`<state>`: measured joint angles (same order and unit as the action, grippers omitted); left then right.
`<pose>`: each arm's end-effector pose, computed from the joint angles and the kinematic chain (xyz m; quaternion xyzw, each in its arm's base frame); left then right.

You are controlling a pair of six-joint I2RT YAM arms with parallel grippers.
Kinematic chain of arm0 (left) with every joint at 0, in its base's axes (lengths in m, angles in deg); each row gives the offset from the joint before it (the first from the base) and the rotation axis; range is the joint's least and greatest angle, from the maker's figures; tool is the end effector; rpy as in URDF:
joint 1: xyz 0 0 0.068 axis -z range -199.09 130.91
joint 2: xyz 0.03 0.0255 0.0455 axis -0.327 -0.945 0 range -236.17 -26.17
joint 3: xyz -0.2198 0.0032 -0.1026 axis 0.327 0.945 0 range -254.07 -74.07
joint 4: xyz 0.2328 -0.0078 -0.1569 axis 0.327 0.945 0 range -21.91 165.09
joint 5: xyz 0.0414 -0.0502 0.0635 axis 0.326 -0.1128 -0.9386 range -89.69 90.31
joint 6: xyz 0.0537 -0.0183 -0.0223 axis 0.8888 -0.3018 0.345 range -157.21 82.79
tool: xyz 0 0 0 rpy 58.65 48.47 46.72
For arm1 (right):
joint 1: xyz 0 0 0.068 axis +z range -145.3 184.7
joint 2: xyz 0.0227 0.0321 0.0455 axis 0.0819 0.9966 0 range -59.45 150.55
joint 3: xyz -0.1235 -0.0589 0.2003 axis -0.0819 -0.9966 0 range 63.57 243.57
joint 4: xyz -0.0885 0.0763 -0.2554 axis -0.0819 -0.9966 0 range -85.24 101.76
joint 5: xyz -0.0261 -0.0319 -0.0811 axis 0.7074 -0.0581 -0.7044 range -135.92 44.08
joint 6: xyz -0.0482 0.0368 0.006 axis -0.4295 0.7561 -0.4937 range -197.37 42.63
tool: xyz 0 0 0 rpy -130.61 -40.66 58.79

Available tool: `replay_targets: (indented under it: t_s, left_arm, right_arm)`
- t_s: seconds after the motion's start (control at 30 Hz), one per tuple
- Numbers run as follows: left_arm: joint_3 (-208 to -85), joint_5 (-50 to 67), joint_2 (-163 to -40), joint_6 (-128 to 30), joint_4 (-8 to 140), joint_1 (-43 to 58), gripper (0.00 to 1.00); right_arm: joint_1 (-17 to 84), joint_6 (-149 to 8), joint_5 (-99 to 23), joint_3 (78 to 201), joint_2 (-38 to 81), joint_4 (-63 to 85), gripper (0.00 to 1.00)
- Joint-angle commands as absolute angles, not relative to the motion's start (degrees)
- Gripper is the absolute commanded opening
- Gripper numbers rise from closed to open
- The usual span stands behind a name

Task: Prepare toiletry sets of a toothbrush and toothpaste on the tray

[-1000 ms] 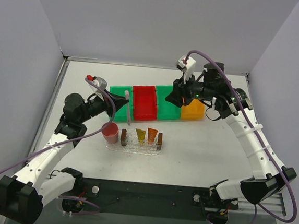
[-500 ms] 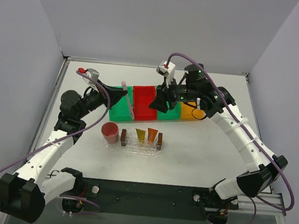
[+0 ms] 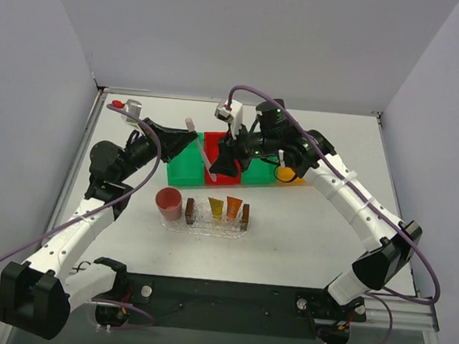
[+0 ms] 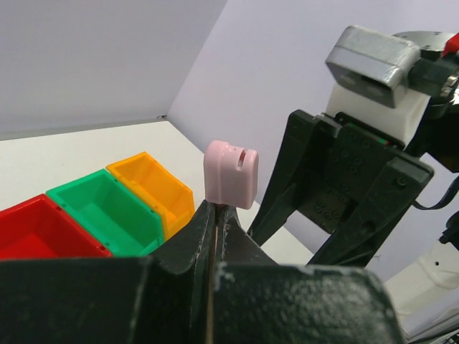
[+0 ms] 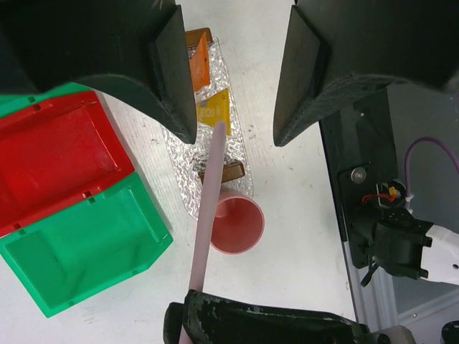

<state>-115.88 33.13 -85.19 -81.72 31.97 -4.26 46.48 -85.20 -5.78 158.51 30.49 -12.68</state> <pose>0.2624 -0.0951 0.3279 0.0794 0.5979 -0.5291 0.5969 0.2652 0.2762 0.3928 -0.5016 0.6129 0.4264 0.4370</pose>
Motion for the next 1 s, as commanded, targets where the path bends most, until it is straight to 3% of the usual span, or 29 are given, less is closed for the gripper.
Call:
replay_targets:
  t_s: [0.0, 0.3, 0.53, 0.8, 0.9, 0.97]
  left_arm:
    - [-115.73, 33.62, -84.88, -86.16, 24.41, -4.50, 0.00]
    - [-114.15, 34.50, -84.53, -89.95, 19.31, -4.58, 0.00]
    - [-113.89, 36.16, -84.44, -89.07, 19.04, -4.58, 0.00]
    - [-116.87, 43.89, -84.00, -75.99, 30.52, -4.58, 0.00]
    - [-117.40, 46.36, -83.91, -72.20, 33.01, -4.49, 0.07]
    - [-117.58, 48.20, -83.91, -70.36, 33.63, -4.50, 0.17]
  right_arm:
    - [47.67, -86.77, -6.37, 160.43, 31.87, -10.65, 0.42]
    - [47.94, -86.77, -6.02, 160.08, 33.63, -10.56, 0.40]
    - [48.11, -86.68, -5.32, 160.34, 33.99, -10.91, 0.10]
    - [48.11, -88.35, -5.76, 161.22, 32.40, -13.64, 0.02]
    - [48.03, -88.88, -6.02, 161.57, 31.79, -14.25, 0.01]
    - [48.03, -89.23, -6.20, 162.27, 31.79, -15.13, 0.01]
